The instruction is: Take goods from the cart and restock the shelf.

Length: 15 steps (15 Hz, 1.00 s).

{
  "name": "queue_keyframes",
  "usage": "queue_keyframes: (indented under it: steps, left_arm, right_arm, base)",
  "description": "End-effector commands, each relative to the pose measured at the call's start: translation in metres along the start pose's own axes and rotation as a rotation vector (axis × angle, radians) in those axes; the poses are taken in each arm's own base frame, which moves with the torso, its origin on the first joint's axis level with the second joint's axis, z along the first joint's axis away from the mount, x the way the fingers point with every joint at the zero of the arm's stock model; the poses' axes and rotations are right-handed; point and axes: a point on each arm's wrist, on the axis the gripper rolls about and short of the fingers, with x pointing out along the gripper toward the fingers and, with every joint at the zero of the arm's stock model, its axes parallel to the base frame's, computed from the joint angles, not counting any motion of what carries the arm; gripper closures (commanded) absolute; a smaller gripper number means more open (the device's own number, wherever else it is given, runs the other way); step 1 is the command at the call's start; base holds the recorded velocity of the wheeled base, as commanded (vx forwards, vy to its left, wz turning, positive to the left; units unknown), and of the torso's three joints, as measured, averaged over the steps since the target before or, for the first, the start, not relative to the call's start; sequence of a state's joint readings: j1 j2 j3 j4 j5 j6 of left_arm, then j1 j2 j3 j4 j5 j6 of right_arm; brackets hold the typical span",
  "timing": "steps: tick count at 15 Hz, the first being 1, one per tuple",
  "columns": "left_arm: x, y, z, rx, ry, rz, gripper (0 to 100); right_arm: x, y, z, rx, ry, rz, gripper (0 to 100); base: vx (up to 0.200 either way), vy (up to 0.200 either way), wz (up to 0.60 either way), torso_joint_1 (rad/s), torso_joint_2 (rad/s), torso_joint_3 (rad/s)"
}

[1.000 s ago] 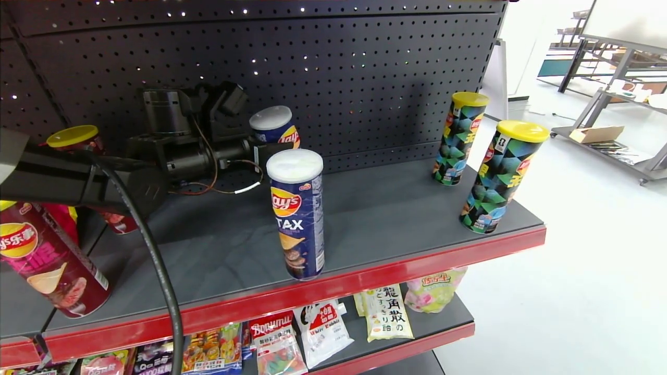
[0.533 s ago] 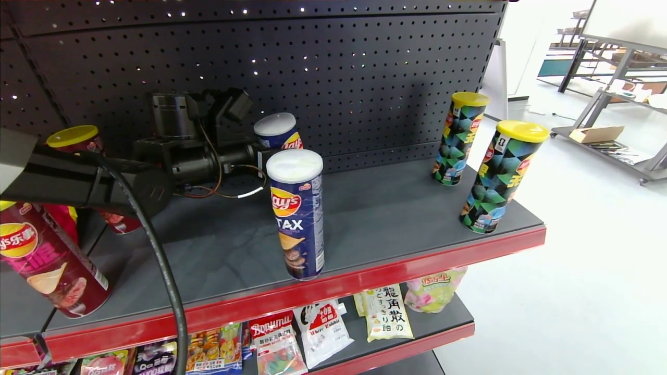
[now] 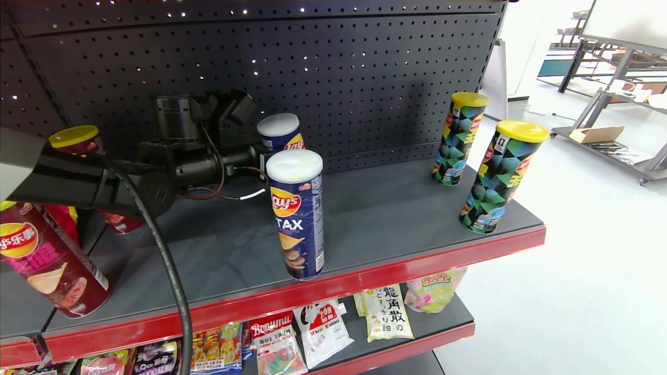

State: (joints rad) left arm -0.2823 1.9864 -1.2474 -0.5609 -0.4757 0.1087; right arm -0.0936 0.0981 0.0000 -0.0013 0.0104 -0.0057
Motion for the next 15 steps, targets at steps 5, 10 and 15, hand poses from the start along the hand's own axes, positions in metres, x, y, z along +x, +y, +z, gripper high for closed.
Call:
queue_keyframes:
  steps: [5, 10, 15]
  left_arm:
    - [-0.001, 0.000, 0.001, -0.001, 0.000, 0.000, 0]
    - [-0.033, -0.003, 0.005, -0.006, 0.004, 0.035, 0]
    - [-0.124, -0.032, -0.009, -0.014, 0.052, 0.109, 0]
  right_arm:
    - [0.000, 0.000, 0.000, 0.000, 0.001, 0.000, 0]
    - [0.000, 0.000, 0.000, 0.000, 0.001, 0.000, 0]
    - [0.000, 0.000, 0.000, 0.000, 0.001, 0.000, 0]
  base:
    - [0.000, 0.000, 0.00, 0.000, 0.00, 0.000]
    - [0.000, 0.000, 0.00, 0.000, 0.00, 0.000]
    - [0.000, 0.000, 0.00, 0.000, 0.00, 0.000]
